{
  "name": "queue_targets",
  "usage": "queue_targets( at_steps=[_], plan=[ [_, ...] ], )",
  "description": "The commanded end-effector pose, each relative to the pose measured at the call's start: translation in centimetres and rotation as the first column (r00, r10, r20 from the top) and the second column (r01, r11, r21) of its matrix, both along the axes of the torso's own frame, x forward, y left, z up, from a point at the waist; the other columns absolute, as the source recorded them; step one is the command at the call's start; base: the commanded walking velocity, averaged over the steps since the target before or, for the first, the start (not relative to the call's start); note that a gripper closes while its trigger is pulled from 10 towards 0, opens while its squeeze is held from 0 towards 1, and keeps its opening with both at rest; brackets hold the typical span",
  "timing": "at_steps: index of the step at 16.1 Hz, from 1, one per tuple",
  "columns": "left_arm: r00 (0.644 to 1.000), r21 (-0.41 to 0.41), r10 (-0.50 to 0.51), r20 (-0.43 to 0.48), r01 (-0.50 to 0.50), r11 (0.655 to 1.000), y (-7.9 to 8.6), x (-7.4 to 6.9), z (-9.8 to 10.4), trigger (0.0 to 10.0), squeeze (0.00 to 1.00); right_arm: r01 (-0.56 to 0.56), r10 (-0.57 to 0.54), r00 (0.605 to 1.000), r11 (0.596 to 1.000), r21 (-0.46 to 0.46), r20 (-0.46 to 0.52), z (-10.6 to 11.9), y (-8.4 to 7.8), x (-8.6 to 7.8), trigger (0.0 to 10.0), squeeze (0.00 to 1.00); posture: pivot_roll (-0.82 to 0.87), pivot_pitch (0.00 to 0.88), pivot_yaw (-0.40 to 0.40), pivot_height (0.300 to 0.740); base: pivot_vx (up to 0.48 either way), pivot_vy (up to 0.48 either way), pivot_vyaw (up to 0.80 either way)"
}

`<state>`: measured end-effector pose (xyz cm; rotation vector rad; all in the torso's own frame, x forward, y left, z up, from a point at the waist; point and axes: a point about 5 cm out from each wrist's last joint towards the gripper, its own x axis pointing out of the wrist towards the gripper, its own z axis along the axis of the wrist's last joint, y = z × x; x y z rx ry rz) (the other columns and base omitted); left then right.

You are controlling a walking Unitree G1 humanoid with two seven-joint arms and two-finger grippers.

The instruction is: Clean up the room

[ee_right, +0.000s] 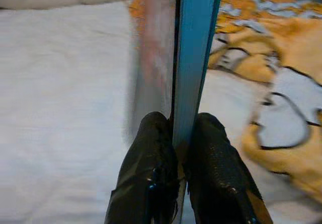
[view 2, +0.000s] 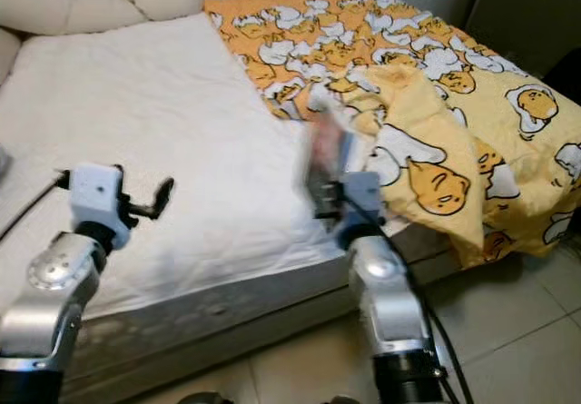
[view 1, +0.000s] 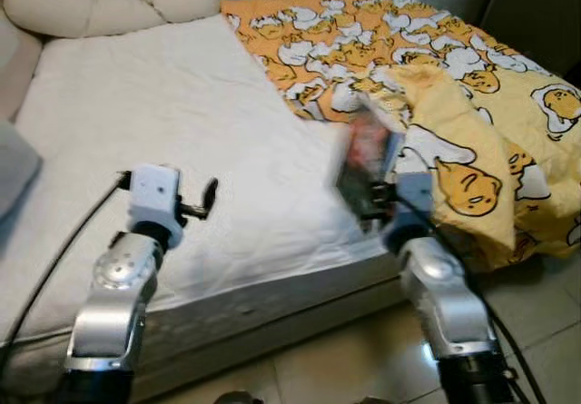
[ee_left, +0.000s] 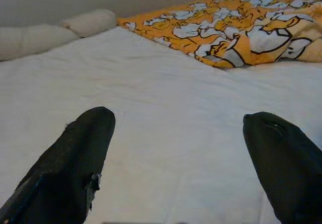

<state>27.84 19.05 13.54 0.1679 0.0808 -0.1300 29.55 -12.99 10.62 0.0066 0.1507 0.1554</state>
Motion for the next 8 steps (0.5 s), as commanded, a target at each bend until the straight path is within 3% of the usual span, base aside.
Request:
queue_targets(
  at_steps=[1,8],
  plan=[
    [1.0,-0.003,-0.018,-0.003,0.018,1.0,-0.6,0.04,-0.08,10.0,0.0,0.035,-0.034,0.998,0.999,-0.014,0.055,1.14,-1.0,0.34,10.0,0.0,0.03,0.0,0.033,0.74,0.0,0.405,0.0],
    [1.0,-0.007,-0.02,0.0,0.02,1.0,-0.87,0.17,-0.05,10.0,0.0,0.035,-0.034,0.998,0.999,-0.022,0.054,1.06,-1.09,0.41,10.0,0.0,0.03,0.0,0.03,0.74,0.0,0.406,0.0]
  ],
)
